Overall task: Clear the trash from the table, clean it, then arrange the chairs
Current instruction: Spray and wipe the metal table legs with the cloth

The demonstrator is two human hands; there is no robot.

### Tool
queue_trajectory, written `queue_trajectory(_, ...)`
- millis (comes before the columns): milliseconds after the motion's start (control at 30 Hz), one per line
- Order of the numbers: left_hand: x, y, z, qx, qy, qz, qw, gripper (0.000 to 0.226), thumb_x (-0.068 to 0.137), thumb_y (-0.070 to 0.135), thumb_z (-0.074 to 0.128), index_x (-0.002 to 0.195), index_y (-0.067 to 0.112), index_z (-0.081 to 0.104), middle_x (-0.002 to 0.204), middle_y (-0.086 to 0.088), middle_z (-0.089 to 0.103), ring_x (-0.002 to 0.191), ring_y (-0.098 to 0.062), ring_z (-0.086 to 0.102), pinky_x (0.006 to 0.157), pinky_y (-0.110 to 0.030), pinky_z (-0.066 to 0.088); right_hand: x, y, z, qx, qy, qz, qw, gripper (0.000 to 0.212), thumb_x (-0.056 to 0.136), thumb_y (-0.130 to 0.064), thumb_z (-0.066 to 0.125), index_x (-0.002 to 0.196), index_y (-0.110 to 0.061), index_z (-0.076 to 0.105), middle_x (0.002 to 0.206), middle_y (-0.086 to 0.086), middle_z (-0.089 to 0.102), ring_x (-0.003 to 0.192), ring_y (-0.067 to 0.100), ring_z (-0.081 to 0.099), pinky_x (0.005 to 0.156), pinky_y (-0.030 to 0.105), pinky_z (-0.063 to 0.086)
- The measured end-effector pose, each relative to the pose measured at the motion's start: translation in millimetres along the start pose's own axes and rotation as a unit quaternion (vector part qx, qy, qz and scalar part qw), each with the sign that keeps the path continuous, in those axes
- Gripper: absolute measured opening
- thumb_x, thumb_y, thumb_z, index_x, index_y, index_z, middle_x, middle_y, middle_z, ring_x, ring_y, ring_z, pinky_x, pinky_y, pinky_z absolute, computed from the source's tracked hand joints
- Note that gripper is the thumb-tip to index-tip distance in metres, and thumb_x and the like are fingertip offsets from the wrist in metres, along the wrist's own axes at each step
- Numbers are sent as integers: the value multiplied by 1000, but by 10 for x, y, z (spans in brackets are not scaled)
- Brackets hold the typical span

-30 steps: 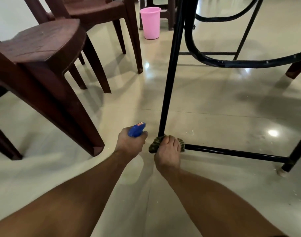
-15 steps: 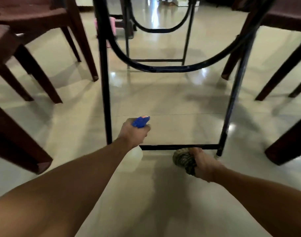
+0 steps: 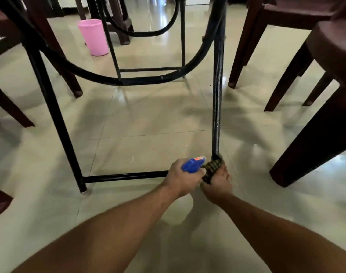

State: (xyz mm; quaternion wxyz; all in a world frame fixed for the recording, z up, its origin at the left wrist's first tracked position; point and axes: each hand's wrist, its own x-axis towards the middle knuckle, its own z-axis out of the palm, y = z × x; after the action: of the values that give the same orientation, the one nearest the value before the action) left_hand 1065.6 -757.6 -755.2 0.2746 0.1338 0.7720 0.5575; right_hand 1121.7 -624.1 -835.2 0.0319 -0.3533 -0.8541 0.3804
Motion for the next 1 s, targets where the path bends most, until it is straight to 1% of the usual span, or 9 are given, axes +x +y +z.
queue_trajectory(100, -14, -52, 75, 4, 17, -20, 1000, 29, 80, 33, 75, 85, 6, 67, 65, -4, 57, 54, -16, 50, 55, -32, 47, 160, 121, -10, 51, -31, 70, 996, 77, 71, -52, 61, 141, -32, 39, 132, 7, 56, 118, 36, 55, 104, 48, 46)
queue_trajectory(200, 37, 14, 67, 17, 7, -3, 1000, 32, 82, 34, 72, 74, 6, 58, 64, -6, 51, 56, -21, 46, 56, -35, 45, 370, 196, -80, 133, 3, -49, 990, 43, 83, -58, 51, 119, -35, 55, 98, 1, 66, 91, 30, 65, 79, 50, 58)
queue_trajectory(267, 83, 73, 48, 46, -3, 12, 999, 26, 87, 29, 71, 72, 12, 58, 65, -6, 51, 58, -19, 46, 57, -34, 46, 408, 168, -116, 151, 82, -107, 979, 39, 92, -60, 49, 118, -33, 57, 99, 0, 62, 89, 23, 63, 72, 43, 58)
queue_trajectory(333, 110, 105, 36, 78, -2, 24, 997, 26, 88, 27, 71, 69, 16, 56, 62, -3, 49, 57, -16, 44, 56, -33, 45, 384, 75, -167, 66, 131, -117, 982, 40, 94, -55, 50, 123, -27, 56, 109, 0, 59, 98, 21, 59, 78, 38, 54)
queue_trajectory(467, 105, 221, 27, 99, -2, 44, 994, 35, 87, 24, 70, 61, 21, 47, 57, 2, 43, 53, -15, 40, 52, -30, 40, 365, -52, -110, -147, 58, 0, 988, 45, 95, -45, 48, 129, -15, 52, 123, 11, 56, 116, 32, 53, 95, 39, 43)
queue_trajectory(633, 215, 315, -76, 67, -10, 65, 996, 25, 87, 26, 70, 67, 20, 55, 62, -1, 49, 57, -16, 45, 57, -32, 47, 320, -348, -213, 165, 136, -55, 975, 13, 96, -39, 54, 107, -45, 52, 98, -7, 64, 80, 12, 68, 59, 31, 55)
queue_trajectory(833, 345, 467, -135, 35, -16, 77, 996, 28, 79, 28, 68, 58, 19, 51, 55, 4, 46, 52, -16, 42, 53, -27, 41, 402, -505, -170, 138, 97, 77, 983, 16, 88, -35, 58, 102, -26, 55, 93, 5, 64, 77, 26, 68, 47, 35, 55)
queue_trajectory(933, 411, 628, -162, 10, -7, 96, 995, 29, 73, 34, 66, 64, 8, 58, 57, -1, 54, 53, -18, 48, 55, -32, 44, 467, -769, -270, 221, 207, -73, 950, 16, 79, -21, 62, 93, -25, 55, 80, 0, 64, 69, 22, 64, 51, 38, 54)
queue_trajectory(1000, 452, 728, -205, 8, -11, 108, 994, 31, 77, 32, 66, 74, 2, 62, 61, -5, 57, 55, -19, 49, 55, -34, 45, 472, -787, -286, 208, 210, -114, 948, 23, 86, -24, 60, 108, -29, 57, 95, -4, 63, 80, 16, 63, 60, 35, 55)
